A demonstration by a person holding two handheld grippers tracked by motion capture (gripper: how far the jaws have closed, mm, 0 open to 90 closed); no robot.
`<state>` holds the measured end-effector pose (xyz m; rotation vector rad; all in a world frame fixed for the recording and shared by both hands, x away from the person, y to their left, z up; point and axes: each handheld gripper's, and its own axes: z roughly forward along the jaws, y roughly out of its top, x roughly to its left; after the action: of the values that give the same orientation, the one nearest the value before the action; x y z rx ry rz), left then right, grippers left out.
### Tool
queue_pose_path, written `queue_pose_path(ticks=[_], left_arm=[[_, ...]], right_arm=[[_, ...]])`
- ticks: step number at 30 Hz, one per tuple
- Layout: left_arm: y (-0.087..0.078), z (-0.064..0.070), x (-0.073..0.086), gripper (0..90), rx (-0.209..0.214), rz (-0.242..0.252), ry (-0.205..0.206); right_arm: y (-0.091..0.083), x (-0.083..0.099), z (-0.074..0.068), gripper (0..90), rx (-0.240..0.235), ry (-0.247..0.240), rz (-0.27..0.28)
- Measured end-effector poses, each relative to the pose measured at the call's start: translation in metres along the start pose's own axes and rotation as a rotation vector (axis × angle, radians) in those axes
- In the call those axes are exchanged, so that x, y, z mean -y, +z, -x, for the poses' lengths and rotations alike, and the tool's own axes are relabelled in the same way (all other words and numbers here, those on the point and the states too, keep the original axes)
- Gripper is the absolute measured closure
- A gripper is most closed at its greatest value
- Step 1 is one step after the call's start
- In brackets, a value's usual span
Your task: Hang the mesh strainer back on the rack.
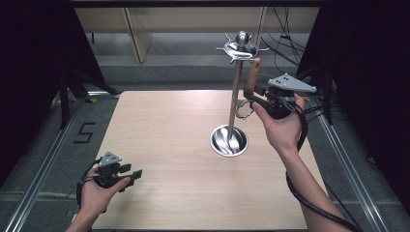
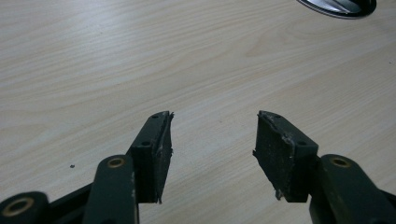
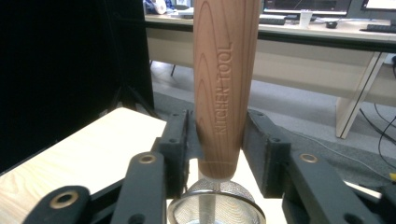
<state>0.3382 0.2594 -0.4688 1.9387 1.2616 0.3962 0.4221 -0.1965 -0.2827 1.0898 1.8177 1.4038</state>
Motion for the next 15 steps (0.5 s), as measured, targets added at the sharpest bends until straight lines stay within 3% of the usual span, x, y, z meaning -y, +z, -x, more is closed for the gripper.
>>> queue_pose_path(ticks=[6,10,15], left_arm=[[0.000,0.000,0.000,45.0,0.001,-0.003,0.001],[-0.001,0.000,-0.001,45.0,0.003,-0.013,0.012],[-0.001,0.000,-0.001,45.0,0.003,-0.011,0.013]], right_arm=[[-0.005,0.001,0.001,52.4,0.008,-0.002,0.020],[-0.008,0.002,0.002,48.1,0.005,-0.042,0.036],[-0.015,0.003,0.006,47.5,0.007,-0.056,0.038]])
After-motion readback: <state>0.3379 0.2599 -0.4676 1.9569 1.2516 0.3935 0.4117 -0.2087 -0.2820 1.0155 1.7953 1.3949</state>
